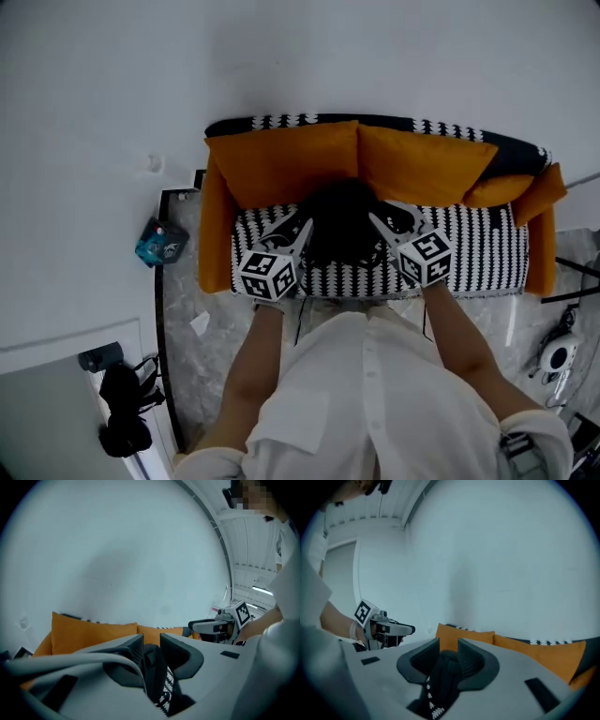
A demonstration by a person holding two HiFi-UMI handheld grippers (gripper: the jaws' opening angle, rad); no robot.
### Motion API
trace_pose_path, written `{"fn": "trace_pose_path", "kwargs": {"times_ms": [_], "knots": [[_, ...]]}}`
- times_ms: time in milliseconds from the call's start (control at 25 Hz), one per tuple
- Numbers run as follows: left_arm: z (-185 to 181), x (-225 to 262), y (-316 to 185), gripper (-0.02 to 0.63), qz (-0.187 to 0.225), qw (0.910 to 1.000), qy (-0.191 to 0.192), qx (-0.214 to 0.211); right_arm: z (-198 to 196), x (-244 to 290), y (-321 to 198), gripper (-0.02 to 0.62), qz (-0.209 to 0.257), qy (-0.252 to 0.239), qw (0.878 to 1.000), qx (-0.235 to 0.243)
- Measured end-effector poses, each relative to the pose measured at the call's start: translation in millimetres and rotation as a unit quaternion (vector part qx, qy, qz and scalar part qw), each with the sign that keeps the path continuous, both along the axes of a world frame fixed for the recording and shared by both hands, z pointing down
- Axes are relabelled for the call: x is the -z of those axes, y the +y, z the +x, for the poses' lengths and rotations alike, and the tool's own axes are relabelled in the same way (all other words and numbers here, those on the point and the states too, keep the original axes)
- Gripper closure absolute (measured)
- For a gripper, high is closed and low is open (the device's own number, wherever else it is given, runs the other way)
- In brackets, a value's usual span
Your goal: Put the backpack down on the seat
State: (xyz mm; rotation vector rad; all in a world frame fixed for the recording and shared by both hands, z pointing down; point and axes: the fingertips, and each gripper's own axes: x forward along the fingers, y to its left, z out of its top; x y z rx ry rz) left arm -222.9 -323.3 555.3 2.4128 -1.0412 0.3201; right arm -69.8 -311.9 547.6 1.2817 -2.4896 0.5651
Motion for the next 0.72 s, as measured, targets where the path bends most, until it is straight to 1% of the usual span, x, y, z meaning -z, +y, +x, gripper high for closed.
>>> {"fn": "trace_pose_path", "kwargs": {"times_ms": [80,200,360,560,720], "knots": [[-2.2,24.5,3.5,0.516,0.027,0.9996,-0.003,0.004,-4.1,29.4,2.8,0.492,0.032,-0.012,0.999,0.016],[-3.1,57.4,11.0,0.552,0.064,0.9979,-0.003,0.014,-2.1,66.0,7.4,0.551,0.070,-0.022,0.997,0.023],[-6.9,95.8,22.2,0.563,0.100,0.9946,0.015,0.023,-1.8,100.5,17.5,0.571,0.103,-0.032,0.994,0.034],[-21.1,129.3,35.0,0.565,0.128,0.9895,0.040,0.054,10.3,125.8,35.8,0.577,0.119,-0.046,0.991,0.038],[-34.3,145.4,41.2,0.565,0.140,0.9856,0.054,0.077,19.6,137.7,45.9,0.578,0.125,-0.057,0.990,0.033]]}}
